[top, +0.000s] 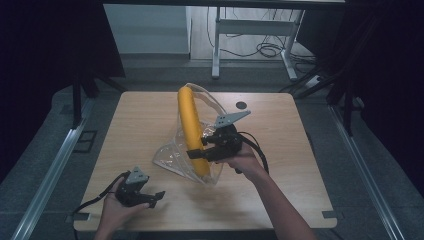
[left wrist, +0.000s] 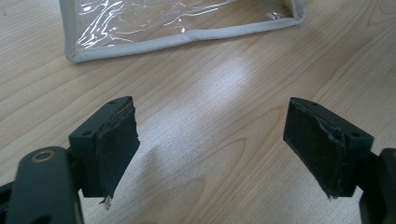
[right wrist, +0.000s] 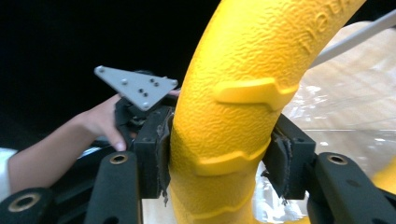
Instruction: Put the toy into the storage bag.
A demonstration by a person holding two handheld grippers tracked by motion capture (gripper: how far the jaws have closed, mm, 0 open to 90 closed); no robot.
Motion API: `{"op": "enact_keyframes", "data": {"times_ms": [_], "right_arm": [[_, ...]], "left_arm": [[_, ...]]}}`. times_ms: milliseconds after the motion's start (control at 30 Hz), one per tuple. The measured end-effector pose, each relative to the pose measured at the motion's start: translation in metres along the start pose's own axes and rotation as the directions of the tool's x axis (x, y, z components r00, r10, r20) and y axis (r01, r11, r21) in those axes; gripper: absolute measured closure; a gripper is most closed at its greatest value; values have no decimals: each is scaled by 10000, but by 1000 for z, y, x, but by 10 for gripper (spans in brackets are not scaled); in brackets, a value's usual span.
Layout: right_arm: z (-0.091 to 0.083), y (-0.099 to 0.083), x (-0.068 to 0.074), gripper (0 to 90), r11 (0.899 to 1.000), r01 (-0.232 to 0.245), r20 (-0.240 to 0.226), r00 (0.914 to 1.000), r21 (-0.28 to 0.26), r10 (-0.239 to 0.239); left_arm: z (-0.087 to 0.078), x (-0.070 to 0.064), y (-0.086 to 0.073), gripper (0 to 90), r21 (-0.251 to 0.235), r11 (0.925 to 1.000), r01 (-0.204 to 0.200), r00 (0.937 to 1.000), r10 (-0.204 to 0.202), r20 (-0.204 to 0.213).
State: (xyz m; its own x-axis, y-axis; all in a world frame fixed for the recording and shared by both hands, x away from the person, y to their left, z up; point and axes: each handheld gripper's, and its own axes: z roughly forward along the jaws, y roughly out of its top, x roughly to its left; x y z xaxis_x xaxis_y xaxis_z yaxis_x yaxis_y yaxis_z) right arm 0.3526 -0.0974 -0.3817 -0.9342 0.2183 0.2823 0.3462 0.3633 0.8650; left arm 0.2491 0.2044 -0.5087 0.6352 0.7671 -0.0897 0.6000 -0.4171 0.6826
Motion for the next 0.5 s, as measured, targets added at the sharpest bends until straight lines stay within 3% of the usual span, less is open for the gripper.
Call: {"op": "enact_keyframes", "data": {"times_ms": [67,233,333,500], "right_arm": [[-1,0,1,449,9997,236,423,9988,22,-237],[3,-1,6,392,9969,703,780,9943,346,-728],[4,-2,7,367,9960,777,1025,9914,429,-818],[-2,-3,9,315,9976,694,1327,9888,-14,-686]], "left_arm": [[0,0,0,176,7,10000,-1,10000,1,-2],[1,0,0,176,63,10000,-46,10000,46,1],[1,0,0,176,89,9999,-71,10000,71,-3],[1,0,0,176,68,10000,-61,10000,61,6]]}}
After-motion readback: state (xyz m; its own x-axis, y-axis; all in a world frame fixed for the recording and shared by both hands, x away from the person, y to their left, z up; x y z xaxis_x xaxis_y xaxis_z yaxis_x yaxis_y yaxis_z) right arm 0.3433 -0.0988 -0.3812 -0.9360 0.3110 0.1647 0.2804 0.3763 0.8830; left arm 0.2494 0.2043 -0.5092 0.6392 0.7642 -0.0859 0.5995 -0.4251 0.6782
